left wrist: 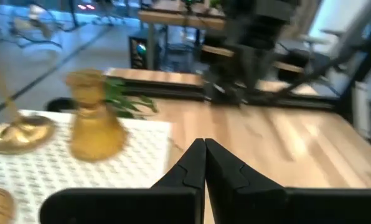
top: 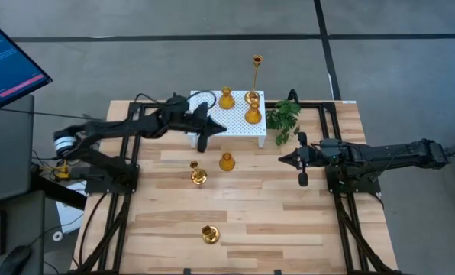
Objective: Pick & Place candle stick holders
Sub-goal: Put the top gold candle holder on the shelf
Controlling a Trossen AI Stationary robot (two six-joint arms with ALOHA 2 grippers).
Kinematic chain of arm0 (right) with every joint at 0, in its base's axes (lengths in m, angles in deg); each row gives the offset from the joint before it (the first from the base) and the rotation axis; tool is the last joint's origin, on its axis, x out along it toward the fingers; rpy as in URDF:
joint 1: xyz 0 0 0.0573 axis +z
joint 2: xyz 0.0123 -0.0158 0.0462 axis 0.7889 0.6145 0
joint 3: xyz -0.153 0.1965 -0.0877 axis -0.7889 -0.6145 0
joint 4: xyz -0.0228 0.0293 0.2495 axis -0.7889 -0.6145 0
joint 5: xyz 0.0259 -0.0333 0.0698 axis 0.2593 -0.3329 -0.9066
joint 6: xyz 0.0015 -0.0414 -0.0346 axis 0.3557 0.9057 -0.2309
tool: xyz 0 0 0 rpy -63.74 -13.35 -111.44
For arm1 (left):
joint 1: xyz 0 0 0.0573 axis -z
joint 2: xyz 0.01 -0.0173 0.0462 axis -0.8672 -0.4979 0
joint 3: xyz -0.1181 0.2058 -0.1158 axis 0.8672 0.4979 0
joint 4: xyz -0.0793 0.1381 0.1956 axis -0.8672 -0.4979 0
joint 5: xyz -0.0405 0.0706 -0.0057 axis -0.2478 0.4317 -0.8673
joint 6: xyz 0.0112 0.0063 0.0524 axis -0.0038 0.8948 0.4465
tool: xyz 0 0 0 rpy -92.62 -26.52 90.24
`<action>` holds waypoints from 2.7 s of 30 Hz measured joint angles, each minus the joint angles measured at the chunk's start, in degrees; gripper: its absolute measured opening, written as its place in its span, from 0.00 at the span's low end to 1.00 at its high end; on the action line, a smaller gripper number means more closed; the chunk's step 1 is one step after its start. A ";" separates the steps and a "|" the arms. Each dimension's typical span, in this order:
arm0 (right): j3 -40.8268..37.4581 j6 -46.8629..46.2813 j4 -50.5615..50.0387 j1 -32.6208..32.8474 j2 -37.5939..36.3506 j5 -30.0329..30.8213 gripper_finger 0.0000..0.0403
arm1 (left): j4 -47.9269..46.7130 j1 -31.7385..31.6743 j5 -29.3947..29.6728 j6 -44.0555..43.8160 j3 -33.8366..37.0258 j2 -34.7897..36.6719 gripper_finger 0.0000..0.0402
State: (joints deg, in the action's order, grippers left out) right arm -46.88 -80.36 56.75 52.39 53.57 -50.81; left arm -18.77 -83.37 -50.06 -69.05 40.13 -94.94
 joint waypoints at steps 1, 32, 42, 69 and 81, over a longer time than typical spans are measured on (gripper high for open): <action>0.00 0.15 0.00 0.01 -0.02 0.00 0.00 | -1.77 0.80 0.00 0.55 0.83 2.07 0.01; 0.00 -0.24 1.97 0.01 -0.01 0.00 0.00 | -17.50 5.13 9.25 -12.09 34.73 43.66 0.01; 0.00 -0.24 1.99 0.01 0.00 -0.02 0.00 | -16.50 11.96 11.98 -15.14 39.98 40.49 0.01; 0.00 -0.22 1.98 0.01 0.00 0.00 0.00 | 7.40 16.81 19.28 -13.39 40.79 15.93 0.38; 0.00 -0.22 1.97 0.01 -0.02 -0.01 0.00 | 23.53 16.81 19.24 -13.56 40.75 3.92 0.44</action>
State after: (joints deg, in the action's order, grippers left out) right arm -46.88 -80.58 58.72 52.40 53.55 -50.83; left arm 4.76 -66.56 -30.82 -82.61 80.88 -91.03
